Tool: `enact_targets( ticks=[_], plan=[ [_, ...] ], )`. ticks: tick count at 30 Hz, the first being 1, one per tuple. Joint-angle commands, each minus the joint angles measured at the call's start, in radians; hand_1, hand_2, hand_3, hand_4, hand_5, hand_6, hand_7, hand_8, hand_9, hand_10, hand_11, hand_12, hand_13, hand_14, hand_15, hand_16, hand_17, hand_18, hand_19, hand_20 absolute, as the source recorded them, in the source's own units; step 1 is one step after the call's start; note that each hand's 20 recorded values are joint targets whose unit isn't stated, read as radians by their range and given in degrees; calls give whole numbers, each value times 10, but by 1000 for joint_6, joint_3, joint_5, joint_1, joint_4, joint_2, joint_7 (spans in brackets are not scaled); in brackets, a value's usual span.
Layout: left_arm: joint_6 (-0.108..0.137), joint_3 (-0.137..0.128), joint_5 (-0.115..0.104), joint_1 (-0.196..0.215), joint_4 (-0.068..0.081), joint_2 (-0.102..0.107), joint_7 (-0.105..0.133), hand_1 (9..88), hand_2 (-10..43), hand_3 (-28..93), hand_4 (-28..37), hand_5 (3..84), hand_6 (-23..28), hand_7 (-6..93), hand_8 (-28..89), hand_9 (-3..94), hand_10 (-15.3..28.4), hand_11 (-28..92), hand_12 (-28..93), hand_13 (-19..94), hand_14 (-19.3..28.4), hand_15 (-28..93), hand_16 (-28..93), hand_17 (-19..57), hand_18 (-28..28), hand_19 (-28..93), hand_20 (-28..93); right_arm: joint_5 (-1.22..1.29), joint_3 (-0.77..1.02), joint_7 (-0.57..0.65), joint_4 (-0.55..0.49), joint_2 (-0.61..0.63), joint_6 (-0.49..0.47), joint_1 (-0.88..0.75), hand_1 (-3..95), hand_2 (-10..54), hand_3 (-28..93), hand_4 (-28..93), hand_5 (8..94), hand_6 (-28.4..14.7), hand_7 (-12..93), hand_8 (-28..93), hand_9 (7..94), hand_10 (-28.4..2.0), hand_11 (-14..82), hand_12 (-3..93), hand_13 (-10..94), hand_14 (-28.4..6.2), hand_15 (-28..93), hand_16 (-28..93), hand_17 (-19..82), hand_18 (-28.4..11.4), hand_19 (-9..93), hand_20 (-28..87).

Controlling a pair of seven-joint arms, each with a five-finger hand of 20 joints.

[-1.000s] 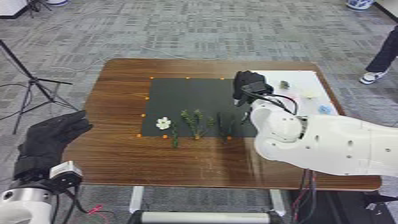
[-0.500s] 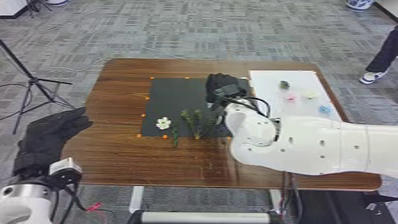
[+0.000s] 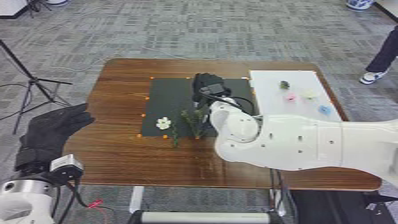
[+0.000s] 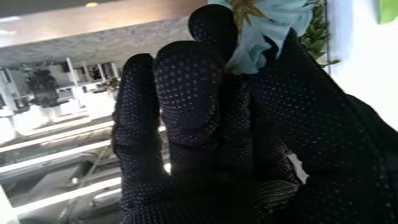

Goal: Arrange flowers

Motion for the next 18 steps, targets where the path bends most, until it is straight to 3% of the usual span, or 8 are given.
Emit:
enact_targets(
  ticks=[1,5,11,14,18],
  plan=[
    [-31,32,10,-43,20,-15,-13,231,-5,889,-232,570,131,158,-105,477,204,380,129,336,236,561,-86,-55,177,428,136,49,44,-50,55,-97,52,-67,577,-95,758,-283,739,9,420,-87,861,-54,194,388,786,-31,595,283,334,-201,932,-2],
    [-43,46,20,-76,27,-16,-28,232,-5,888,-232,571,131,158,-105,476,205,381,129,336,236,561,-87,-55,177,428,136,41,55,-54,72,-127,62,-96,577,-95,757,-283,738,12,420,-90,862,-53,192,386,785,-30,594,283,333,-200,932,-3],
    [-45,39,27,-83,28,-22,-40,233,-5,888,-231,571,131,158,-105,475,206,380,128,336,236,561,-87,-55,177,428,136,36,57,-44,85,-140,69,-108,576,-95,758,-283,740,12,419,-93,863,-53,190,385,785,-29,593,284,332,-198,931,-5],
    [-49,51,36,-104,32,-26,-58,233,-5,888,-231,570,131,158,-105,475,205,380,128,335,236,561,-87,-55,177,428,136,37,50,-33,97,-148,87,-105,575,-95,759,-283,740,12,418,-93,864,-53,189,385,784,-29,593,286,332,-198,931,-6],
    [-49,60,39,-121,34,-20,-65,232,-5,888,-231,570,131,157,-104,475,205,380,128,335,236,560,-88,-55,177,428,136,47,38,-34,107,-159,111,-93,573,-95,760,-283,741,14,418,-93,864,-52,188,385,784,-29,591,287,333,-197,931,-7]
  ],
)
